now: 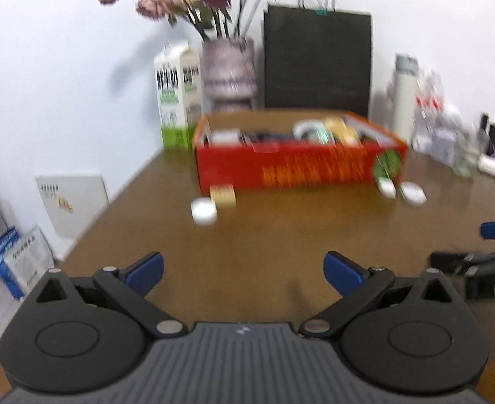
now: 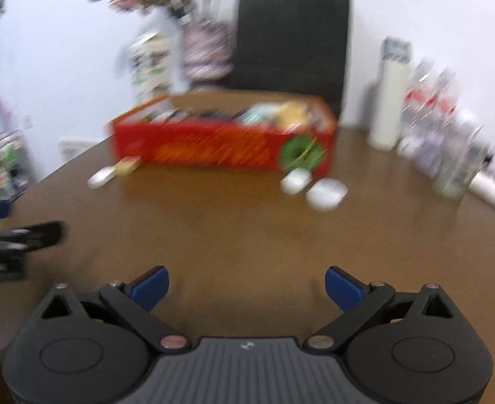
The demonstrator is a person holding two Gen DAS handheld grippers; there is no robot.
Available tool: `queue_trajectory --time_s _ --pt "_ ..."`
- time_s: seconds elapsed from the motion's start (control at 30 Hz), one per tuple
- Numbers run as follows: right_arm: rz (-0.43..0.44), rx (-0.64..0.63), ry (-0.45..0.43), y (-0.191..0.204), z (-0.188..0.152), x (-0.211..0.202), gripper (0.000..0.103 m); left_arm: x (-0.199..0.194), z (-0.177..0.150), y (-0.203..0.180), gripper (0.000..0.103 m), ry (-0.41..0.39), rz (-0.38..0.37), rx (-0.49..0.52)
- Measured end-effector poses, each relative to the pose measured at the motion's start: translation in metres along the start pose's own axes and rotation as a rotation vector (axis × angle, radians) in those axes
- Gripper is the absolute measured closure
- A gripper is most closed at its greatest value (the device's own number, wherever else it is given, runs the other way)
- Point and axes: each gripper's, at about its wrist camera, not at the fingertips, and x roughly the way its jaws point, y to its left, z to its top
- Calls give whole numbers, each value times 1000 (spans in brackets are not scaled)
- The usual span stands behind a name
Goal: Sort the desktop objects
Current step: 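Grasp the tan packet with left tool while right tool grasps the round white lid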
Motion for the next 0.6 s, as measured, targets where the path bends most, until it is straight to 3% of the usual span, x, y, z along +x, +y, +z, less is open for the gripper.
queue_trajectory --time_s 0.13,0.23,0.33,0.37,0.4,0.47,0.53,0.57,0.6 --pt "-11 -19 -110 -43 33 44 13 45 39 7 4 3 -62 41" --pt "-56 71 -59 -76 52 86 23 83 62 11 13 12 -61 39" --pt "-77 149 -28 -91 54 111 24 116 72 15 24 48 22 7" --pt "-61 176 -13 -94 51 115 27 122 72 17 23 40 0 -5" --pt "-37 186 -1 -97 49 117 36 128 72 20 23 43 -33 -23" --pt "-30 175 -12 -96 49 116 37 144 72 25 23 88 -59 -67" --pt "-43 144 12 -91 48 118 37 157 71 25 27 126 -25 -82" --pt "-44 125 22 -89 48 120 41 161 69 26 30 144 -11 -90" --pt "-46 110 22 -87 48 121 51 164 67 27 37 157 -10 -100"
